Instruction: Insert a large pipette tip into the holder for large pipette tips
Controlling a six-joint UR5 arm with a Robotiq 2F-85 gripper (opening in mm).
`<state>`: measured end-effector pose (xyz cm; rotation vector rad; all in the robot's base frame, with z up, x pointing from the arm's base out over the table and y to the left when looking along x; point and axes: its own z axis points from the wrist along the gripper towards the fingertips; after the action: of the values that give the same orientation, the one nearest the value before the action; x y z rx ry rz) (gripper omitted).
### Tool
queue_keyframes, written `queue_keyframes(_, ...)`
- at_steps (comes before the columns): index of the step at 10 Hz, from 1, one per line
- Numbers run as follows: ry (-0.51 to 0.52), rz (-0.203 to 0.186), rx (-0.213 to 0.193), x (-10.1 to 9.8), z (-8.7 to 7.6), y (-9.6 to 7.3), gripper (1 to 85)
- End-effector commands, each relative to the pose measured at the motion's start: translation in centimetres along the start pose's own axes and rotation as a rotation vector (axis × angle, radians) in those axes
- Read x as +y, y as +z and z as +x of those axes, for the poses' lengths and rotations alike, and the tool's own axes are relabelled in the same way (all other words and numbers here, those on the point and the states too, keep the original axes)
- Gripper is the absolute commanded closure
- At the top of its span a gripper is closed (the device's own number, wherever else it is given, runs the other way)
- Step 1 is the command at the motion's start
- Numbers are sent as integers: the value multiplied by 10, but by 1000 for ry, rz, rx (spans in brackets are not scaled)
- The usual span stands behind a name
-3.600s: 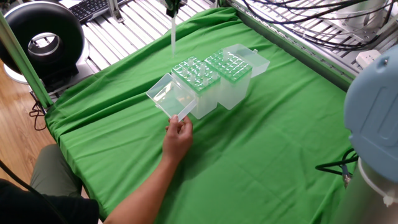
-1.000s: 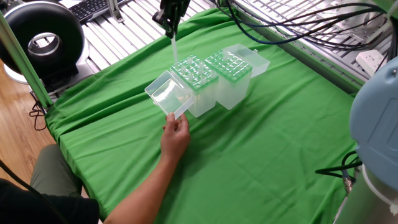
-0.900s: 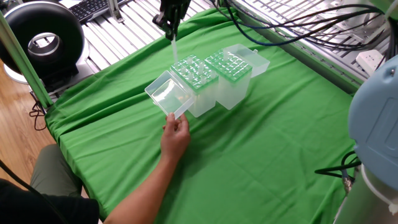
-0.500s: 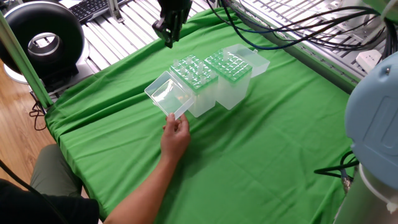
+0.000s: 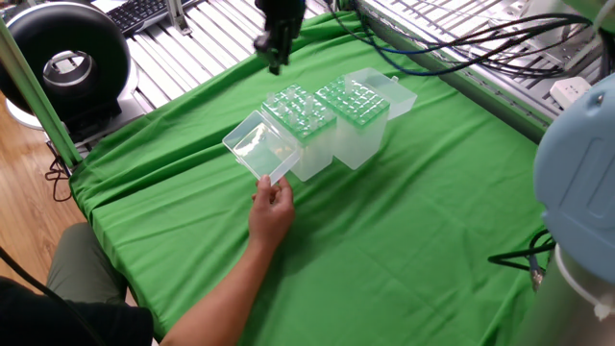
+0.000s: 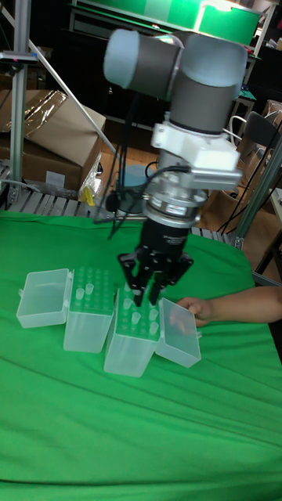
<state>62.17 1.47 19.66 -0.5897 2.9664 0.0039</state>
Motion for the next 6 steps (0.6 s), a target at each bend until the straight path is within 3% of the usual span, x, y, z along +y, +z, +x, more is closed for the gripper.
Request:
queue_keyframes(1, -86, -5, 2, -41, 39, 1, 540)
queue_keyframes(4, -112, -4, 1, -65, 76, 5, 533)
queue_keyframes(6, -79, -29, 11, -63, 95, 7, 533)
